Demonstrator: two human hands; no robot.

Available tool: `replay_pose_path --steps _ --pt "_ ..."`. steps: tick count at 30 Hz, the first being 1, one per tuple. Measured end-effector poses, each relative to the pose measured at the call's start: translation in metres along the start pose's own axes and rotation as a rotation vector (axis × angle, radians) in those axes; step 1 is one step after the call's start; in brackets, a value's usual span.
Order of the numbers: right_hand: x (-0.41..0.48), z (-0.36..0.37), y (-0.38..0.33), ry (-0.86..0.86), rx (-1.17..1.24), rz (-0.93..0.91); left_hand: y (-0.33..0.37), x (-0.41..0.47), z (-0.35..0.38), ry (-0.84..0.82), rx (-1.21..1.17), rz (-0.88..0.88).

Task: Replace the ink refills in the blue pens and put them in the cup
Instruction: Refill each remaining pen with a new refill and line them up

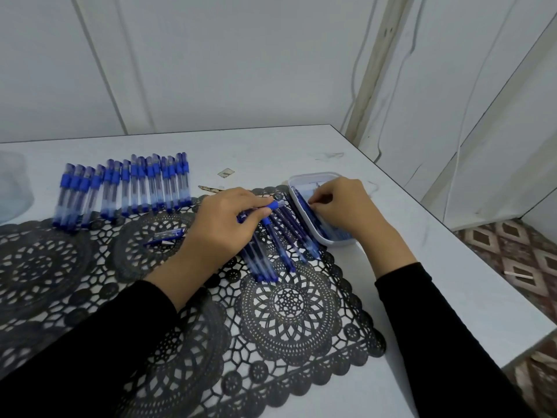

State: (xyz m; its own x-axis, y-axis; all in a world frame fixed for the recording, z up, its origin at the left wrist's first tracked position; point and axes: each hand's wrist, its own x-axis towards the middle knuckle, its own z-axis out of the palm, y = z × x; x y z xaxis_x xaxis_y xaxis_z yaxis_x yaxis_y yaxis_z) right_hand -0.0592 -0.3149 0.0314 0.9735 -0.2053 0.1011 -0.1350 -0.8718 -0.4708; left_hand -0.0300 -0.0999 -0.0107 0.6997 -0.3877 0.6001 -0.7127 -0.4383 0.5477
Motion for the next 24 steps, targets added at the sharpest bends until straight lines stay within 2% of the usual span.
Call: replay_pose_path --steps 18,22,24 --pt "-0.0030 0.0043 -0.0085 0.018 -0.096 -0.013 -0.0015 -0.0009 -0.0013 0.028 -0.018 -0.016" --pt "-0.0038 0.0031 -0.0063 0.048 -0.036 0.029 -0.0011 -0.0012 -0.0014 0.042 -0.027 -0.015" --pt "-0.0050 0.0003 -0.0048 0.083 0.075 0.061 -0.0011 -0.0009 -0.0013 0.054 -0.038 -0.018"
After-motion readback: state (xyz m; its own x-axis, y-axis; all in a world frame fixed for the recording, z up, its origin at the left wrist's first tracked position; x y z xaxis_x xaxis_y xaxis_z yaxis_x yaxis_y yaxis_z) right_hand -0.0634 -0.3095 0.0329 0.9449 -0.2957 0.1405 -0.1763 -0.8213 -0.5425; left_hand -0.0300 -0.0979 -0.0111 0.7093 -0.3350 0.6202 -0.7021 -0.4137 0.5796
